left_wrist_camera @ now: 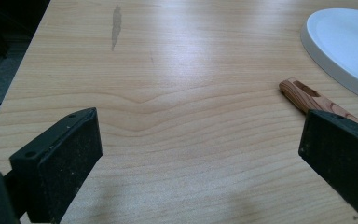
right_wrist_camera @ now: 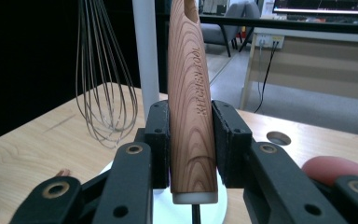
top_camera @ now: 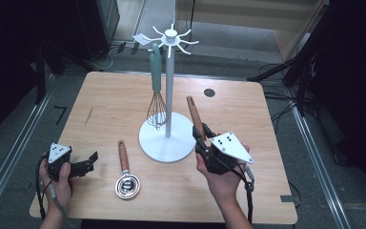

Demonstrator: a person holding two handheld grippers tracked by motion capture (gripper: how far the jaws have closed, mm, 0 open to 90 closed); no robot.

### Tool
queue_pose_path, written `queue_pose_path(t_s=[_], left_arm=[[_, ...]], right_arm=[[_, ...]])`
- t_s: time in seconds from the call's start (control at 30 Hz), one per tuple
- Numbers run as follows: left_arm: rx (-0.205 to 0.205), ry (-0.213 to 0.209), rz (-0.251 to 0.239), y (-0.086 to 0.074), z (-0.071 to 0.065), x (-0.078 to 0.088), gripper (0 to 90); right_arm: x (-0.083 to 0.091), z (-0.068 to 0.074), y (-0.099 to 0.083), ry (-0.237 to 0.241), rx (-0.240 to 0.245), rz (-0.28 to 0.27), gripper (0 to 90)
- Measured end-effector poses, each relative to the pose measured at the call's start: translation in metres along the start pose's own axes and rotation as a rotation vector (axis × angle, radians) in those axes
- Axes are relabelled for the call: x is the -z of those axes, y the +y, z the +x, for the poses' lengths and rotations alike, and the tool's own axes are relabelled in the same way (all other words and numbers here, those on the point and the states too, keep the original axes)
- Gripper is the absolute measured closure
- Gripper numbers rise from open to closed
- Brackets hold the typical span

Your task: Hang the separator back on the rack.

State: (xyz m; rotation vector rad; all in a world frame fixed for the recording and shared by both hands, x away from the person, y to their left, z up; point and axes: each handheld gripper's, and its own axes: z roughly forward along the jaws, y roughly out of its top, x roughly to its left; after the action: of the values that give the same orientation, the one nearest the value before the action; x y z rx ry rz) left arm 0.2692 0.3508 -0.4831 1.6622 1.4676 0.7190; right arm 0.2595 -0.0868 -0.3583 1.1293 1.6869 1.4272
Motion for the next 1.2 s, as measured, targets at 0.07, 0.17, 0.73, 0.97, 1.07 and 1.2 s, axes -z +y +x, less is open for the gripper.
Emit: queue_pose_path(t_s=[0.07,0.17,0.73,0.97,1.07,1.2], left_arm=[[0.000,0.000,0.000,0.000,0.000,0.000,0.0],[-0.001,0.000,0.000,0.000,0.000,0.000,0.0],[0.000,0.001,-0.005,0.000,0.000,0.000,0.0],[-0.001,0.000,-0.005,0.000,0.000,0.000,0.0],[-0.001,0.000,-0.005,0.000,0.000,0.000,0.0],[0.000,0.001,-0.006,0.000,0.000,0.000,0.0]], right_arm=[[0.000,0.001,0.003,-0.002,0.000,-0.010,71.3],[0.000,0.001,0.007,0.001,-0.003,-0.024,71.3],[0.006,0.000,0.045,0.013,-0.013,-0.127,71.3],[0.008,-0.001,0.054,0.018,-0.011,-0.147,71.4],[0.009,-0.002,0.058,0.019,-0.010,-0.156,71.3],[0.010,-0.003,0.062,0.018,-0.021,-0.169,71.4]])
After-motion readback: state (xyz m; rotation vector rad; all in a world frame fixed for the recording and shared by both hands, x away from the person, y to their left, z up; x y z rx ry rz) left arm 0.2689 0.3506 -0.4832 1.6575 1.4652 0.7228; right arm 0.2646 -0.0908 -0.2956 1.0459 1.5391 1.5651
